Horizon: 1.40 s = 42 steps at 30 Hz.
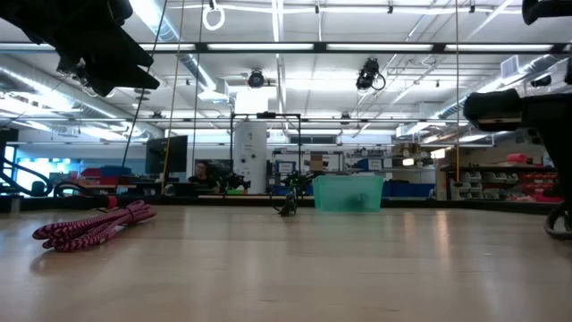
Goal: Pick and place USB-C Cables
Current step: Put the black charger cable into the green bin
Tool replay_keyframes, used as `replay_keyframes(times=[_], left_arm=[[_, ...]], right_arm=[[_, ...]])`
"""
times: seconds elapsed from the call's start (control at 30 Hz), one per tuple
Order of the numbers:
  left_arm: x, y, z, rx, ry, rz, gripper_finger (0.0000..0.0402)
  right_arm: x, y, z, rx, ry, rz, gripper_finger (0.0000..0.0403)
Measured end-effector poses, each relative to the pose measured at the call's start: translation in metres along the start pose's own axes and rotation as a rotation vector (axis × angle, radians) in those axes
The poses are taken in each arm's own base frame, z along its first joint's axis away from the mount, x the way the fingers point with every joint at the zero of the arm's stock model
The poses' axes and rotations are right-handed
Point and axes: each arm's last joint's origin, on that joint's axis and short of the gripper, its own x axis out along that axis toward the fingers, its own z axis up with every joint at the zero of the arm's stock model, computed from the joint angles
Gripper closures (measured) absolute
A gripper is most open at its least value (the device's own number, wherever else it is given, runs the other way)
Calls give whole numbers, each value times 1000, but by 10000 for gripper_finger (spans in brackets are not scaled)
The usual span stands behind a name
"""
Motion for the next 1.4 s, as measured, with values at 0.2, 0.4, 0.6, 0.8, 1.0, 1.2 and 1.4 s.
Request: replay_keyframes(times=[0.2, 0.4, 0.6, 0.8, 1.0, 1.2, 1.4], left_arm=[[0, 0, 0, 0, 0, 0, 175], [0, 0, 0, 1, 1, 0, 175], [0, 0, 0, 1, 0, 1, 175], [0, 0, 0, 1, 0, 1, 175], [0, 0, 0, 0, -1, 4, 175], [0, 0, 0, 1, -2, 4, 175], [0, 0, 0, 1, -2, 4, 175]], right_arm=[[-8, -9, 10, 60, -31, -14, 348], [-27, -28, 26, 71, -53, -124, 359], [-63, -67, 39, 100, -6, -365, 359], [-83, -152, 21, 458, 31, -468, 359], [-89, -237, -25, 832, -28, -461, 359], [-95, -295, -67, 1070, -198, -458, 342], [-98, -323, -106, 1250, -215, -501, 357]])
